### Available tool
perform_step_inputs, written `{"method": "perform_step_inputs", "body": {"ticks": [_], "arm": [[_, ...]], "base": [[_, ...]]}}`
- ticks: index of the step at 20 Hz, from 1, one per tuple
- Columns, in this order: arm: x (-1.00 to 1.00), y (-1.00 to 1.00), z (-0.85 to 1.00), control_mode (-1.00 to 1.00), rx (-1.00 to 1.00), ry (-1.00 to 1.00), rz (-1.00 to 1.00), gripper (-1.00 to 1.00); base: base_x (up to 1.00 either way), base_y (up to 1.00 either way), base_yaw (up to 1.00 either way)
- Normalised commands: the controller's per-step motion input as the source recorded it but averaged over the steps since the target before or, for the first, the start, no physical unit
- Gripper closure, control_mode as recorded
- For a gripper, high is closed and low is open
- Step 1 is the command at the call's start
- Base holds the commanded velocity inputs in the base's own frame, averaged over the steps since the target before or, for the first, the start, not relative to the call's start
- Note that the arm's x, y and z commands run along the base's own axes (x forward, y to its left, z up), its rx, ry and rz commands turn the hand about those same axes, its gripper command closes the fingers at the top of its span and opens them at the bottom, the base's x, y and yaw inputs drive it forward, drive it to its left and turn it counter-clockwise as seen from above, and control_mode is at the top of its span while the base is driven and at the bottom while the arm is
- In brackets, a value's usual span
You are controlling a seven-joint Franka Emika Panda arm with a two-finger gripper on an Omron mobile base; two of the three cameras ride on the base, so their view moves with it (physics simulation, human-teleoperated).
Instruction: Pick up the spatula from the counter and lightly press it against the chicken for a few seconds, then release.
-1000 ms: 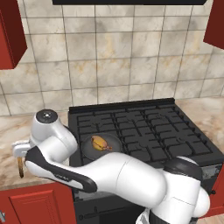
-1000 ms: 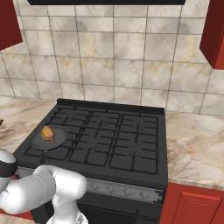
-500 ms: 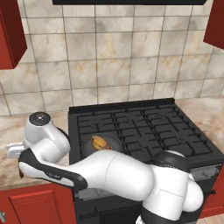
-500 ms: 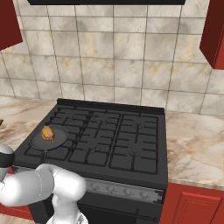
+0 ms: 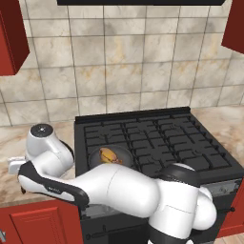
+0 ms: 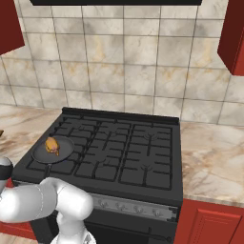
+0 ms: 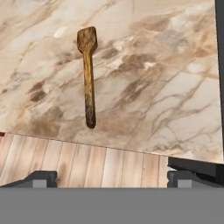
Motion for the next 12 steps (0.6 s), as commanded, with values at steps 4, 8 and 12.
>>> {"method": "perform_step_inputs", "body": {"ticks": [4,8,12], "arm": [[0.18,0.14,-0.14,-1.00,0.00,0.01,0.00,-1.00],[0.20,0.15,-0.14,-1.00,0.00,0.02,0.00,-1.00],[0.18,0.14,-0.15,-1.00,0.00,0.03,0.00,-1.00]], "base": [[0.00,0.00,0.00],[0.00,0.00,0.00],[0.00,0.00,0.00]]}}
